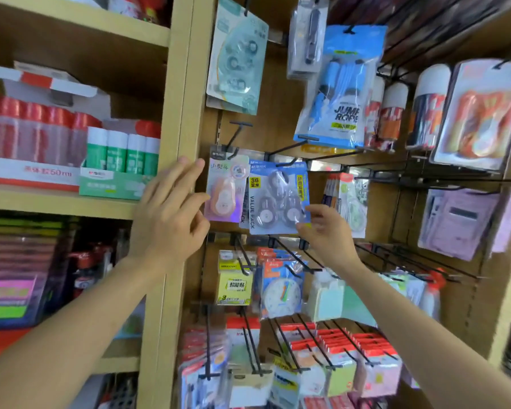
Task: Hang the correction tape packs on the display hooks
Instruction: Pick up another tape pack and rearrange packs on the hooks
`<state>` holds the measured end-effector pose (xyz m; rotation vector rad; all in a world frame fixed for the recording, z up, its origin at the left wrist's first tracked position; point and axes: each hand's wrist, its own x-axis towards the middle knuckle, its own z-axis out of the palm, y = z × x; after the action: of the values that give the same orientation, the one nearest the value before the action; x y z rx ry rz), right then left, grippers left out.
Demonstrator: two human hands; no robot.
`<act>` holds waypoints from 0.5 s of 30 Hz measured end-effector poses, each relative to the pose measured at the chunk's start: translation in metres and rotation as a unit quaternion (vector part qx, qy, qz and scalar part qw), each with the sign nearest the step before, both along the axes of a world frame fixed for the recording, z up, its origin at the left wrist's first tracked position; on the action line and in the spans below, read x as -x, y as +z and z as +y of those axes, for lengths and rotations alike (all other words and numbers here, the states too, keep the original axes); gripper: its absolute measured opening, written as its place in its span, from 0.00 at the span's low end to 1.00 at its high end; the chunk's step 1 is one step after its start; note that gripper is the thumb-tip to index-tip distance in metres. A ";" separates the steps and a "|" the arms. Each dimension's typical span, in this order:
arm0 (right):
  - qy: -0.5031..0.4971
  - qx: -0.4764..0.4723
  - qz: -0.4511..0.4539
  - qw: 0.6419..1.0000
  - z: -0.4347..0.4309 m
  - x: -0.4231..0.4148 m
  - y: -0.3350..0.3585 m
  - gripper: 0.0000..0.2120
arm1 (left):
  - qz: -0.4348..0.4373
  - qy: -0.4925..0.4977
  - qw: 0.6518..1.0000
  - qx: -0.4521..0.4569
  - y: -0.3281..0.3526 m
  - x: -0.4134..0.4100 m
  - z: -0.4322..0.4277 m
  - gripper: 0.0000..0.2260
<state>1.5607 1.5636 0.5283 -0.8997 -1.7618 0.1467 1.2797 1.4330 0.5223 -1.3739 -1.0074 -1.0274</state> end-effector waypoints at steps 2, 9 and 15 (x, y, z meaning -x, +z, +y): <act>0.002 -0.045 -0.030 0.999 -0.023 -0.005 -0.009 0.17 | -0.009 -0.014 1.000 0.006 -0.001 -0.001 -0.002 0.10; 0.045 -0.109 -0.095 0.989 -0.095 -0.019 -0.072 0.11 | -0.090 -0.121 0.985 0.079 -0.068 -0.029 -0.043 0.09; 0.088 -0.016 -0.145 0.985 -0.151 -0.036 -0.184 0.10 | -0.238 -0.204 0.879 0.358 -0.214 -0.037 -0.094 0.08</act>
<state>1.5964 1.4128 0.3446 -0.7692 -2.1098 0.1048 1.3166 1.3391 0.3086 -2.0549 -1.6124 -1.4286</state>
